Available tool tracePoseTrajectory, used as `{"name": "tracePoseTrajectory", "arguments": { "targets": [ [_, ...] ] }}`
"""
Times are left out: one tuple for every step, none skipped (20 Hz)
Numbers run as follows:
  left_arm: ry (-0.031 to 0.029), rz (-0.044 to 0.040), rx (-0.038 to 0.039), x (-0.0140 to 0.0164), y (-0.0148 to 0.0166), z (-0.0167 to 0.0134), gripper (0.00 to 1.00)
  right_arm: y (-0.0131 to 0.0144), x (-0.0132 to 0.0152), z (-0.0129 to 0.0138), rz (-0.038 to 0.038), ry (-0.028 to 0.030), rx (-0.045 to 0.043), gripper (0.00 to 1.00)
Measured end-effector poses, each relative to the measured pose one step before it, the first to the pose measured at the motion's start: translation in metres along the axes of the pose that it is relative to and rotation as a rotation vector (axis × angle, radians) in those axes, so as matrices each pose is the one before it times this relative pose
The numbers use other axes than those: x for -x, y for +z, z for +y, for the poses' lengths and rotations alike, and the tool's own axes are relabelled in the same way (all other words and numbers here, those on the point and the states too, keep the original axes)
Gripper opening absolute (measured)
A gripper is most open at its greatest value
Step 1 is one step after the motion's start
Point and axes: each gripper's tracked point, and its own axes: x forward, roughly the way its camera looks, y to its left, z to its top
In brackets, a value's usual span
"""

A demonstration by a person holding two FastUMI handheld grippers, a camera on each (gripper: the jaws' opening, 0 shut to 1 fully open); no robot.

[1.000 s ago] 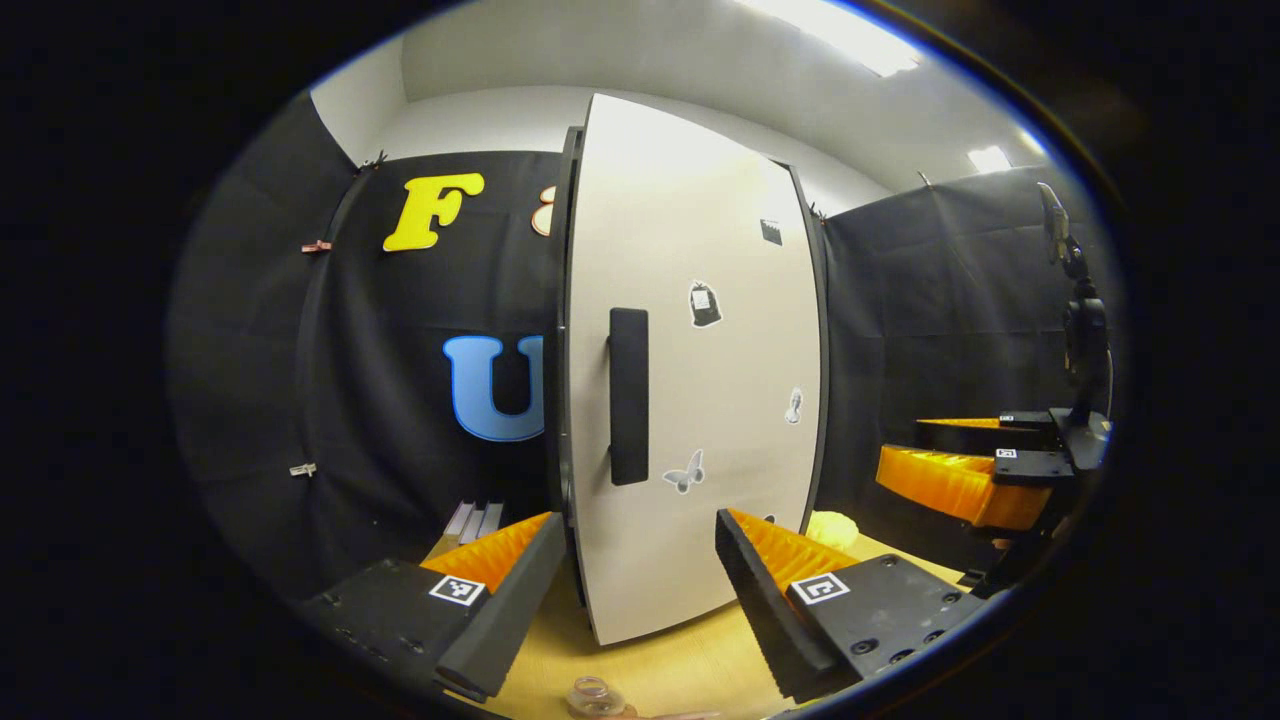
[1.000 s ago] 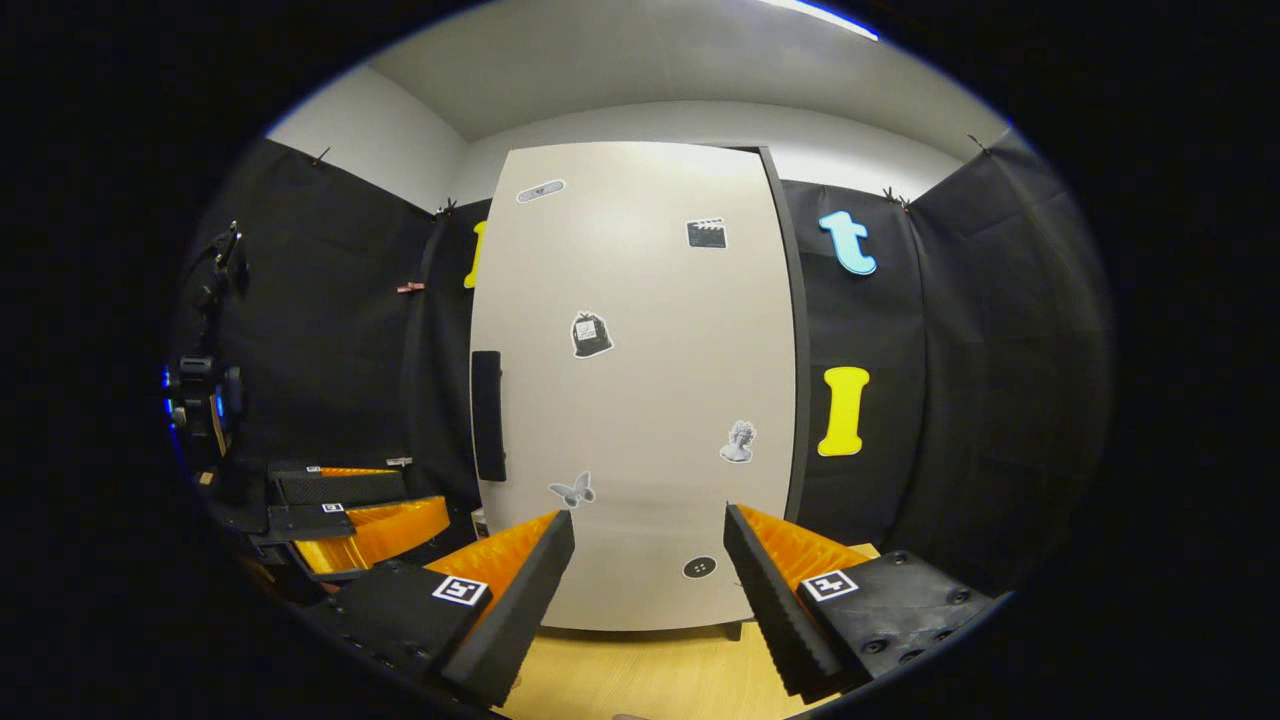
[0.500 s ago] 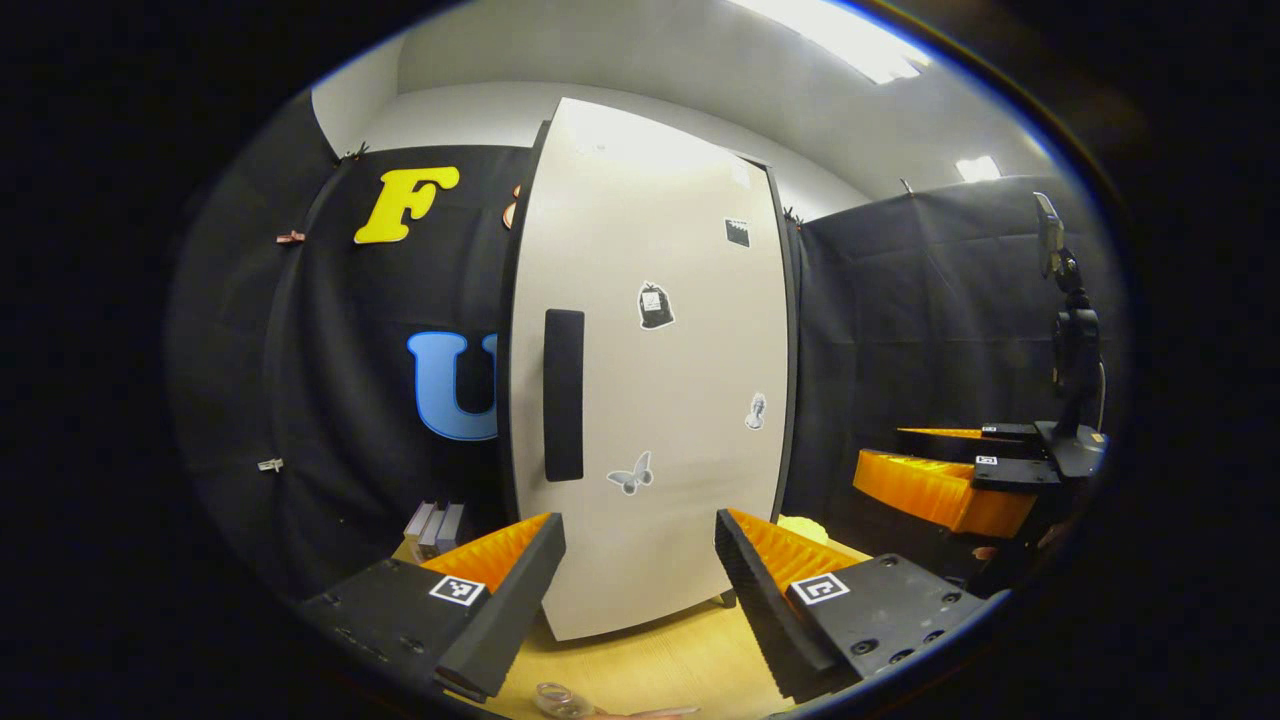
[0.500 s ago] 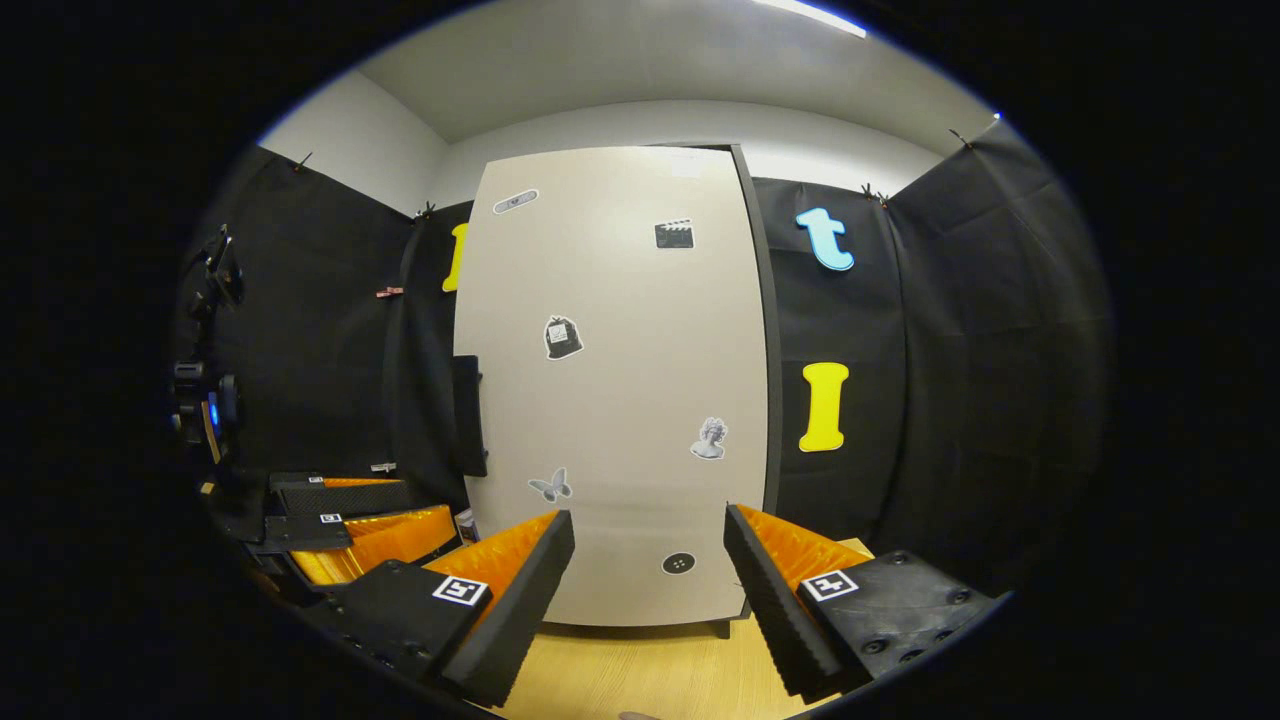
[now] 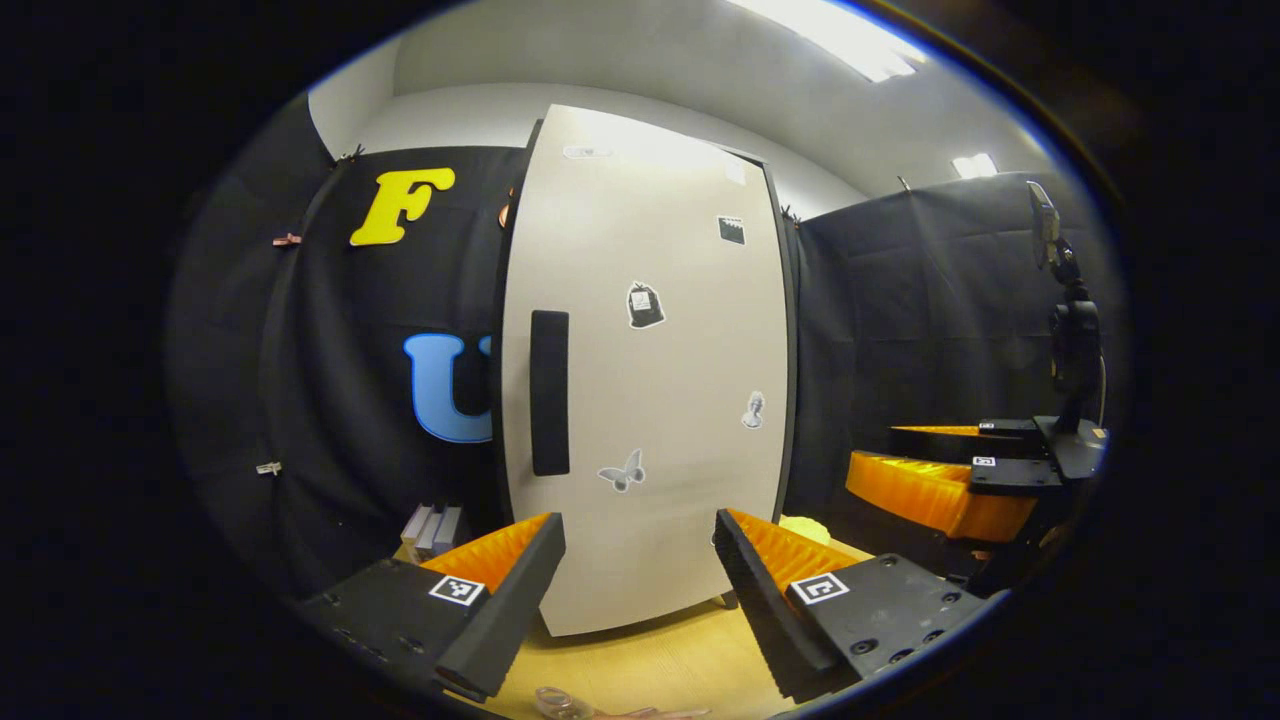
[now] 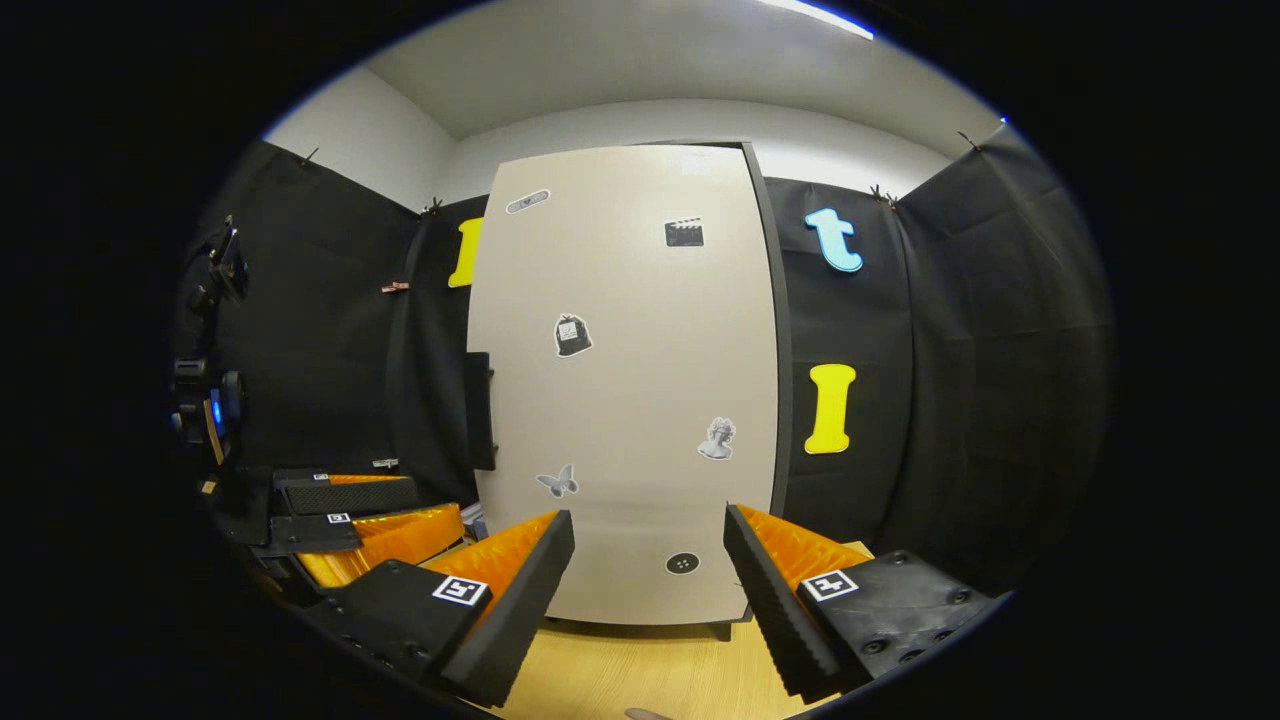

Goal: Open the cabinet door with the right hand, grasp the bottle in the cabinet with the left hand and place it on the coaster, then close the cabinet door with the right hand.

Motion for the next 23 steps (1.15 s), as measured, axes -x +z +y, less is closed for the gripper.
{"name": "tracePoseTrajectory", "arguments": {
  "targets": [
    [0.0019,-0.00236,0.02022,-0.0017,-0.00065,0.00091,0.95,0.00131,-0.00198,-0.00055,-0.00359,-0.00097,-0.00127,0.98],
    [-0.00095,0.00008,0.01872,-0.00081,-0.00004,0.00111,0.95,0.00095,-0.00053,0.00031,-0.00182,-0.00048,-0.00071,0.98],
    [0.00017,0.00171,0.01269,-0.0002,0.00051,0.00244,0.95,-0.00034,-0.00124,-0.00079,-0.00111,-0.00177,0.00065,0.98],
    [0.00277,0.00329,0.00409,0.00006,0.00005,0.00228,0.95,-0.00128,-0.00067,-0.00023,0.00404,-0.00073,0.00161,0.98],
    [0.00546,0.003,-0.00314,0.00017,-0.00051,0.00268,0.95,-0.00142,-0.00054,-0.00008,0.00335,0.00077,0.00128,0.98],
    [0.00695,0.00064,-0.0043,0.00022,-0.00026,0.00307,0.95,-0.00111,-0.00019,0.00052,0.00338,0.00039,0.0005,0.98],
    [0.00485,0.00008,-0.00153,-0.00067,-0.00027,0.00209,0.95,-0.00121,-0.00049,0.00049,0.00285,0.00188,0.00066,0.98],
    [0.00384,-0.00023,0.00221,-0.00034,0.00024,0.00158,0.95,-0.00057,-0.00037,0.00043,0.00176,0.00081,0.00189,0.98],
    [0.00137,0.00124,0.00482,-0.00045,-0.00143,0.0009,0.95,-0.00098,-0.00061,0.00018,0.00099,-0.00016,0.00318,0.98],
    [0.00048,0.00061,0.00303,-0.00068,0.00003,0.00072,0.95,0.00008,-0.00104,0.00069,-0.00187,-0.00035,0.00223,0.98],
    [0.00011,0.0012,-0.00062,-0.00008,0.00051,-0.00018,0.94,0.00013,-0.0002,0.00042,-0.00215,0.00029,0.00032,0.98],
    [-0.00137,0.00156,-0.00192,-0.00033,0.00029,-0.00032,0.94,-0.00027,-0.00036,0.00058,0.00083,0.0007,-0.00136,0.98],
    [-0.00221,0.00055,-0.00302,-0.00089,-0.00056,-0.00079,0.94,-0.0001,-0.00047,0.00022,0.00002,0.00034,-0.00184,0.98],
    [-0.00308,-0.00059,-0.00596,-0.00067,0.00108,-0.00076,0.95,-0.00105,-0.0006,0.0001,0.00248,-0.0007,-0.00128,0.98],
    [-0.00302,-0.00159,-0.00685,-0.0004,0.00071,-0.00157,0.95,-0.00145,-0.00038,-0.00027,0.00245,-0.00147,-0.00111,0.98],
    [-0.00264,-0.00113,-0.00721,-0.00078,0.00085,-0.00075,0.94,-0.00077,-0.00019,0.00041,0.00201,-0.00121,-0.00058,0.98],
    [-0.00209,-0.00201,-0.00826,-0.00068,0.0004,-0.00075,0.94,-0.00134,-0.0014,0.00119,0.00278,0.00163,0.00193,0.98],
    [-0.00115,-0.0005,-0.00705,-0.00127,0.00053,-0.00016,0.95,-0.00029,-0.00149,0.00133,0.00206,0.00133,0.00361,0.98],
    [-0.00259,0.00111,-0.00561,-0.00062,-0.00054,-0.0009,0.95,-0.00046,-0.00192,0.00099,0.00078,0.00025,0.00342,0.98],
    [-0.00096,0.00085,-0.00209,-0.00069,-0.00019,-0.00023,0.95,-0.0004,-0.00061,0.00062,-0.00019,0.00104,0.00113,0.98],
    [-0.00248,0.00022,0.00075,0.00021,-0.00032,-0.00082,0.95,-0.00024,-0.00005,0.00029,-0.00109,0.0004,-0.00082,0.98],
    [-0.00257,-0.00008,0.0017,-0.00016,0.00025,-0.00025,0.95,-0.00001,0.0,0.00016,-0.00145,-0.00101,-0.00203,0.98],
    [-0.00083,0.0003,0.00068,-0.00036,-0.0008,0.00039,0.95,-0.00021,-0.00057,0.00017,0.00105,0.00011,-0.00303,0.98]
  ]
}}
